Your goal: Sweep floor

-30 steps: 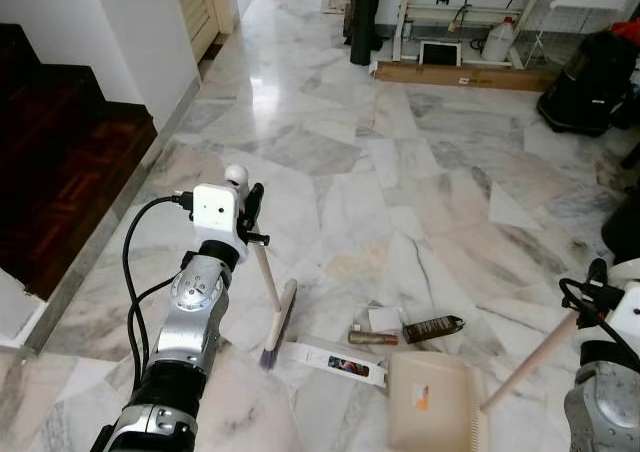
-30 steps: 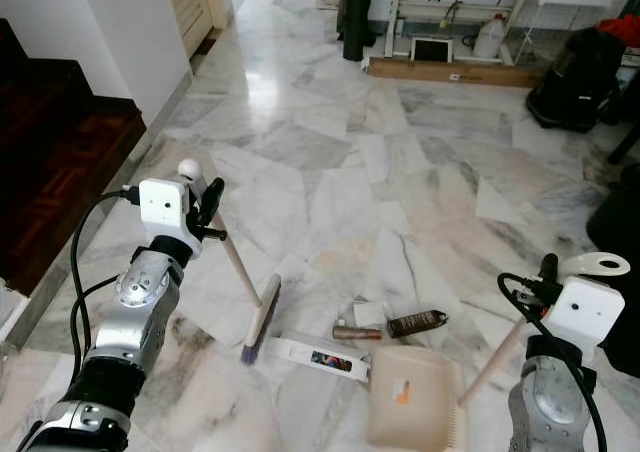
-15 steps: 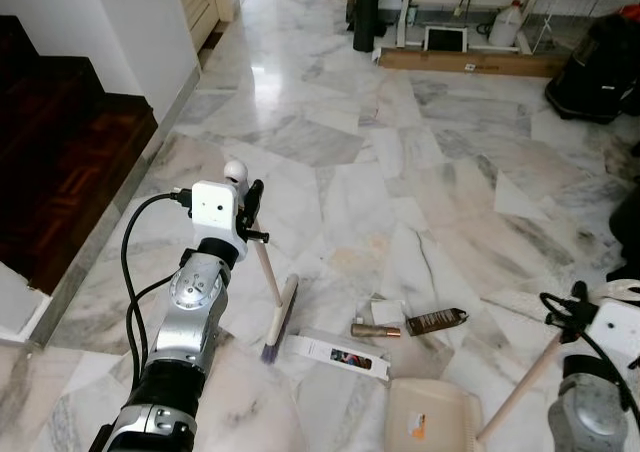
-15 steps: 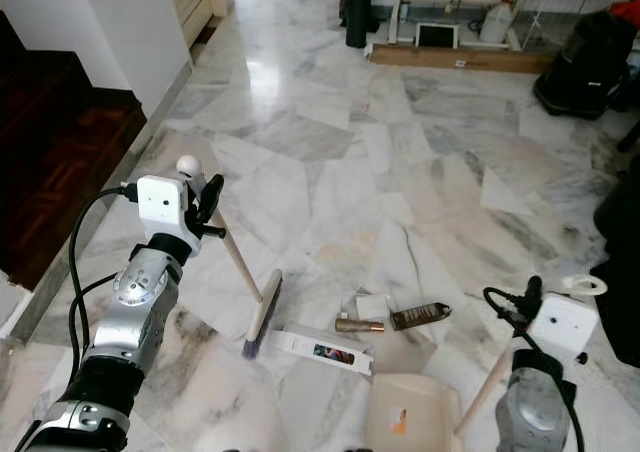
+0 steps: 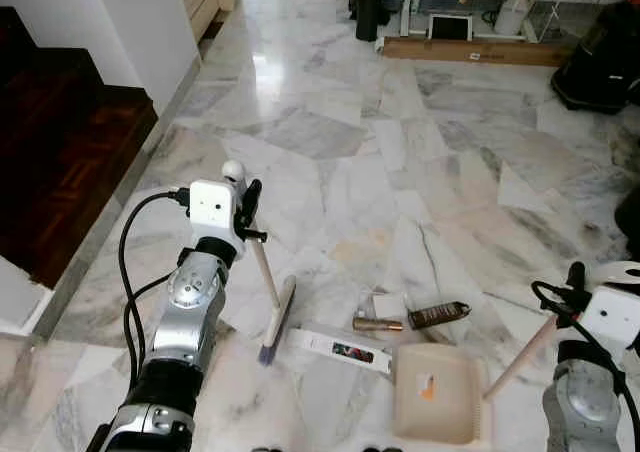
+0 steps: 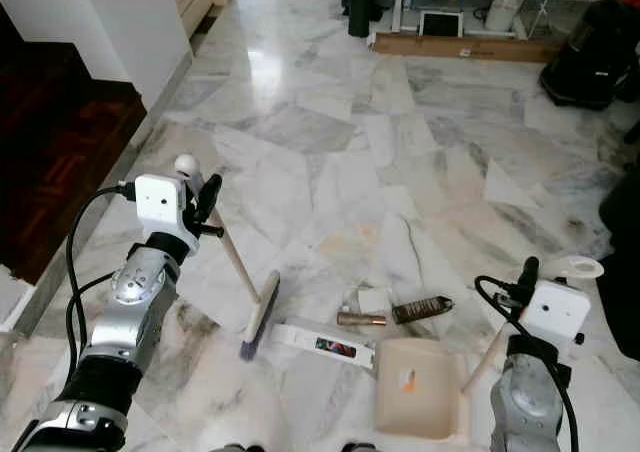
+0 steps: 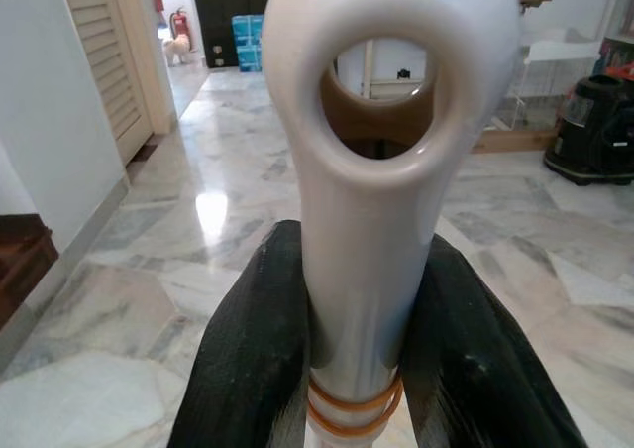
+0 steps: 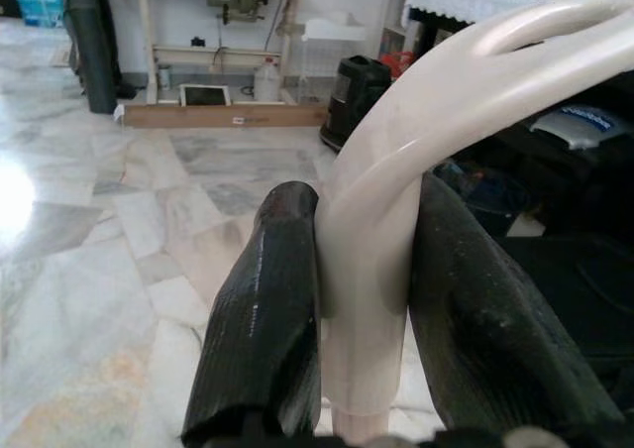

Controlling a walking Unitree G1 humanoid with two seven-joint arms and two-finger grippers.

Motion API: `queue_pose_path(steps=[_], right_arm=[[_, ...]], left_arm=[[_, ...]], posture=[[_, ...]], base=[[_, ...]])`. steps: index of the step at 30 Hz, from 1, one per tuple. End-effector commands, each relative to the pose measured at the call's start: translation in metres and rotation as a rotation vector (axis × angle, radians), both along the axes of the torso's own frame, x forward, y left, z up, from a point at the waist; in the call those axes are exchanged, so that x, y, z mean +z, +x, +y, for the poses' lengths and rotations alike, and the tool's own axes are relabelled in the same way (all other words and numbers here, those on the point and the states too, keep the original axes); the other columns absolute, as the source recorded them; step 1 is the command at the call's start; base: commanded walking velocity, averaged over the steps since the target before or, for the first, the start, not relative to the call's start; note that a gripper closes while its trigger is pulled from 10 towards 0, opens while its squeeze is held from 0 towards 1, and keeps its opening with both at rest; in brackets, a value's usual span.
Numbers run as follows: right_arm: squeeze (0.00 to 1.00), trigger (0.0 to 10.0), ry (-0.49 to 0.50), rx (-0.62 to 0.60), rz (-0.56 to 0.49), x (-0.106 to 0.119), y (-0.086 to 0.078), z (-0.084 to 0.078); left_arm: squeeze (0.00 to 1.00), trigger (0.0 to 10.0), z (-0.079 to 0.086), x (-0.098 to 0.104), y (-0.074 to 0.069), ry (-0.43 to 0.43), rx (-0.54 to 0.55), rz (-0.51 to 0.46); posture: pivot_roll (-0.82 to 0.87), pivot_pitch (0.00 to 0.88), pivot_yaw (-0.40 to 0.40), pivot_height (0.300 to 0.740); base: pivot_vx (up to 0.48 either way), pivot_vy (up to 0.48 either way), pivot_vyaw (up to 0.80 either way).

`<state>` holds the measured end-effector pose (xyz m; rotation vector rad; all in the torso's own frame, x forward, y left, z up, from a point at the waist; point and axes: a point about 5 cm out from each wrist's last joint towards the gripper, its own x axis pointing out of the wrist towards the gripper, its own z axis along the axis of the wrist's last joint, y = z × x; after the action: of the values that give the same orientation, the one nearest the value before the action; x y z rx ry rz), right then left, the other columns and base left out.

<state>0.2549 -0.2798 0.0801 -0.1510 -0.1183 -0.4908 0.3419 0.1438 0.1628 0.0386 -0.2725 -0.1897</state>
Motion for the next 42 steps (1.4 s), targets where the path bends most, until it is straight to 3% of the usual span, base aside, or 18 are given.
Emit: queue_pose_path(steps=[1,6,13,20,22,27,37,42], right_arm=[[0.00,10.0,-0.018,0.004,-0.008,0.000,0.000,0.000],[0.00,10.0,-0.018,0.079,-0.029,0.000,0.018,0.023],[0.00,10.0,-0.004,0.088,-0.024,-0.005,0.025,0.033],[0.00,10.0,-0.044,0.106,-0.038,-0.003,0.027,0.035],[0.00,10.0,-0.046,0.098,-0.033,-0.005,0.026,0.033],[0.00,10.0,-0.048,0.089,-0.025,-0.009,0.022,0.033],[0.00,10.0,-0.029,0.079,-0.010,-0.018,0.017,0.036],[0.00,10.0,-0.023,0.082,0.003,-0.021,0.016,0.038]], left_arm=[[0.35,10.0,0.004,0.012,-0.002,-0.004,0.002,-0.048],[0.36,10.0,0.006,0.018,-0.001,0.005,0.000,-0.068],[0.36,10.0,0.009,0.021,-0.003,0.012,-0.001,-0.077],[0.36,10.0,0.009,0.021,-0.003,0.017,-0.013,-0.070],[0.36,10.0,0.012,0.019,-0.003,0.060,-0.014,-0.060],[0.36,10.0,0.038,0.022,0.001,0.201,0.062,-0.071],[0.36,10.0,0.041,0.018,0.001,0.198,0.063,-0.045],[0.35,10.0,0.047,0.003,0.004,0.171,0.062,0.037]], posture=[[0.07,0.182,0.025,0.740],[0.10,0.182,0.033,0.740],[0.12,0.182,0.039,0.740],[0.12,0.183,0.041,0.740],[0.11,0.184,0.041,0.740],[0.12,0.185,0.046,0.740],[0.13,0.181,0.047,0.740],[0.13,0.182,0.049,0.740]], base=[[0.000,0.000,0.00],[0.000,0.000,0.00],[0.000,0.000,0.00],[0.000,0.000,0.00],[0.000,0.000,0.00],[0.000,0.000,0.00],[0.000,0.000,0.00],[0.000,0.000,0.00]])
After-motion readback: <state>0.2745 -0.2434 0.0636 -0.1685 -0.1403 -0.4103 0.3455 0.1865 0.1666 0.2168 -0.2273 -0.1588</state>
